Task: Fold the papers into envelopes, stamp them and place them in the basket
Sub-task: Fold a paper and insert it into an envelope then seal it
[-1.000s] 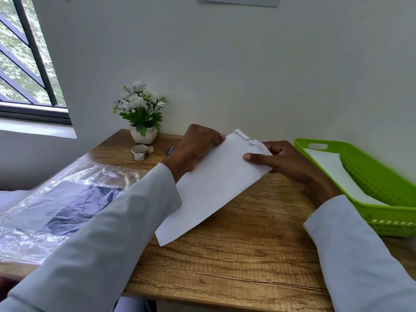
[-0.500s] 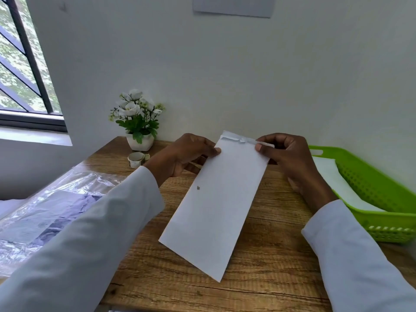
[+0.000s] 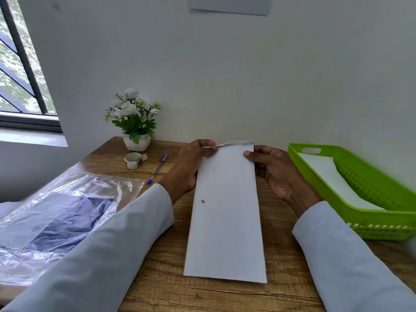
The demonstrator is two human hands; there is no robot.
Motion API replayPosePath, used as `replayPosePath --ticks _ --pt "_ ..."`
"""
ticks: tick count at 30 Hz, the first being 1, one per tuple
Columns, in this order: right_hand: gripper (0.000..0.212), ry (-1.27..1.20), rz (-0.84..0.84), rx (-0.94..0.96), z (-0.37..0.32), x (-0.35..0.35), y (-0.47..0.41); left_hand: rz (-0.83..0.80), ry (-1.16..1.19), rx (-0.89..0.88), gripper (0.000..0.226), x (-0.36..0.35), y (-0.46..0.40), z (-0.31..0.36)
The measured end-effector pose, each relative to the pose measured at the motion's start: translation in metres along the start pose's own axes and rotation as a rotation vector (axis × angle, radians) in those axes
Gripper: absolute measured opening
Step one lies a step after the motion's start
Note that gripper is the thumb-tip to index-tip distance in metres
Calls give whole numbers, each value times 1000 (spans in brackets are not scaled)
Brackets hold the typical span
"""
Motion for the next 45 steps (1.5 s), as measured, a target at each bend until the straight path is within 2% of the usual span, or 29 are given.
replayPosePath --ticks 6,14,19,21,23,25,30,36,40,45 --pt "28 111 46 68 -7 5 -2 -17 -121 -30 17 3 -2 -2" --pt "22 359 98 124 -8 6 -3 -82 -345 -100 12 1 5 10" --pt "9 282 124 201 -19 5 0 -33 -400 -209 4 -1 7 18" --pt "16 312 136 198 -21 3 -2 -68 -435 -264 7 -5 8 20" --pt "13 398 113 176 -19 -3 -4 -97 -473 -284 14 -8 8 21" --pt "10 460 82 145 -14 -7 -4 -100 -510 -268 21 -8 8 20" --pt "11 532 20 142 -19 -6 -5 -157 -495 -218 23 -8 6 15" --pt "4 587 -89 95 -13 -15 -7 -160 -531 -251 16 -17 7 12" --pt "6 585 -107 101 -11 -19 -8 -134 -511 -159 16 -10 3 9" --pt "5 550 -68 118 -12 -12 -9 -8 -391 -110 10 8 0 15"
Point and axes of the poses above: each hand's wrist, its own y-axis away from the middle knuckle, its own x-axis out of the back of the hand, z = x × y, the point moved 7 cm from there along -y, towards the middle knuckle, and after that the axes turned 6 degrees about -z, right-handed, at the moved point
